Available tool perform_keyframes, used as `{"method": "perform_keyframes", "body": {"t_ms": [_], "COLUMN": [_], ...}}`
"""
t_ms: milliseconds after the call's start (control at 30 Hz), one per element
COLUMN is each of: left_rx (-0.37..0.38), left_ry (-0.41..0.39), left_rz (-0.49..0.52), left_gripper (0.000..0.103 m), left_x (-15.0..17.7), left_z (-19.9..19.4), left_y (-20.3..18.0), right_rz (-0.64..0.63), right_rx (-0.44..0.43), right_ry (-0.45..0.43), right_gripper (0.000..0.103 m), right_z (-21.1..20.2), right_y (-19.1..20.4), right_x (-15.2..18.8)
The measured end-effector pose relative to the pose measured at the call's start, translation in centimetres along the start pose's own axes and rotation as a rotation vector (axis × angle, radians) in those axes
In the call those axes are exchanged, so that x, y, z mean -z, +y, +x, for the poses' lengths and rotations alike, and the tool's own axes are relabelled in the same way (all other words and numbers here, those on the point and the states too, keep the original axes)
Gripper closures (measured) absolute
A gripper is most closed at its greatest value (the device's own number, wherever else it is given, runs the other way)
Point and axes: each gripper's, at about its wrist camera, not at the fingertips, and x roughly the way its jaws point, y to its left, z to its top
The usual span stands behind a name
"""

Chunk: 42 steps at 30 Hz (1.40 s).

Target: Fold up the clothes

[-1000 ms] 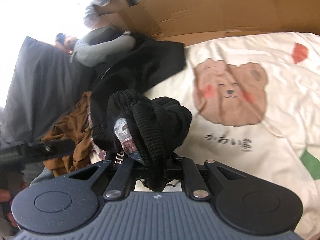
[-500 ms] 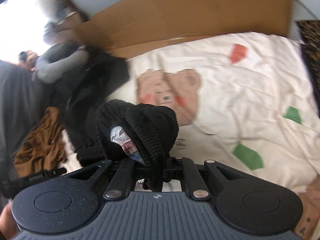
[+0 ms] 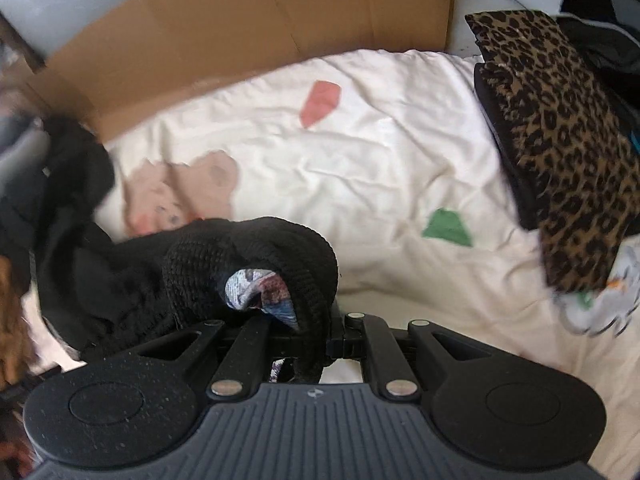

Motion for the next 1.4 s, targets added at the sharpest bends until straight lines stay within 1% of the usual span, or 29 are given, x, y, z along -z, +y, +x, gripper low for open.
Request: {"method": "perform_keyframes", "body": {"t_ms": [100,167,200,300,367,433,500,567,600,700,800,900,967,1000,1033,1067,1100,1133,1200,1300,1400], "left_rx": [-0.001,0.007,0.008,0.004,-0.004,-0.026,-0.055,-0.075,-0.059,-0.016,-0.027,-0.038,-0.047,-0.051,-0.046,-0.039,-0.032,-0.025,-0.022,-0.031,-0.049], "left_ry": [-0.006,-0.013,-0.016,-0.009,-0.006,-0.006,-0.015,-0.036,-0.036,-0.034,-0.034,-0.021,-0.03,-0.034,-0.027,-0.02,-0.014,-0.009,0.001,0.015,0.026], "left_rz": [0.021,0.027,0.034,0.082,0.119,0.161,0.21,0.271,0.29,0.388,0.553,0.692,0.766,0.802,0.818,0.833,0.843,0.857,0.907,1.002,1.108], "left_gripper": [0.023,0.023,0.023,0.023,0.023,0.023,0.023,0.023,0.023,0.023,0.023,0.023,0.023,0.023,0.023,0.023,0.023,0.023,0.023,0.023,0.023], "left_x": [-0.2,-0.4,-0.5,-1.1,-1.4,-1.7,-2.0,-2.4,-2.6,-2.9,-2.6,-2.2,-1.8,-1.6,-1.6,-1.6,-1.7,-1.8,-1.9,-1.8,-1.4], "left_z": [0.7,0.9,1.0,1.7,2.2,2.7,3.0,3.0,2.9,2.4,2.2,2.2,1.7,1.5,1.2,0.9,0.7,0.4,-0.1,-0.1,0.3], "left_y": [-0.9,-1.3,-1.5,-2.1,-2.4,-2.6,-3.0,-3.6,-3.9,-5.0,-6.9,-8.6,-9.6,-10.1,-10.4,-10.7,-10.9,-11.1,-11.7,-13.0,-14.6], "right_rz": [-0.057,-0.134,-0.194,-0.484,-0.565,-0.591,-0.594,-0.564,-0.546,-0.491,-0.44,-0.411,-0.397,-0.38,-0.364,-0.368,-0.372,-0.376,-0.392,-0.412,-0.426], "right_rx": [0.039,0.059,0.07,0.086,0.07,0.052,0.038,0.014,-0.002,-0.031,-0.036,-0.028,-0.032,-0.029,-0.027,-0.038,-0.049,-0.06,-0.076,-0.095,-0.107], "right_ry": [0.057,0.097,0.122,0.215,0.245,0.268,0.276,0.271,0.265,0.242,0.207,0.145,0.116,0.108,0.101,0.089,0.077,0.065,0.045,0.024,-0.007], "right_gripper": [0.098,0.098,0.098,0.097,0.097,0.097,0.097,0.097,0.097,0.097,0.096,0.095,0.09,0.082,0.078,0.077,0.069,0.064,0.06,0.059,0.059], "right_z": [1.1,2.1,2.6,4.0,4.3,4.9,5.6,6.3,6.5,7.2,8.1,8.6,8.9,8.9,9.0,8.8,8.5,8.3,7.7,6.7,5.8], "right_y": [-0.7,-0.6,-0.3,2.0,2.5,2.1,1.3,0.0,-0.6,-2.4,-4.2,-5.3,-5.7,-6.0,-6.3,-6.4,-6.5,-6.6,-6.7,-6.9,-7.3], "right_x": [-1.6,-3.1,-3.6,-4.7,-5.0,-5.3,-5.3,-5.2,-5.1,-4.6,-4.3,-3.6,-2.9,-2.5,-2.1,-1.7,-1.4,-1.0,-0.4,0.1,-0.2]}}
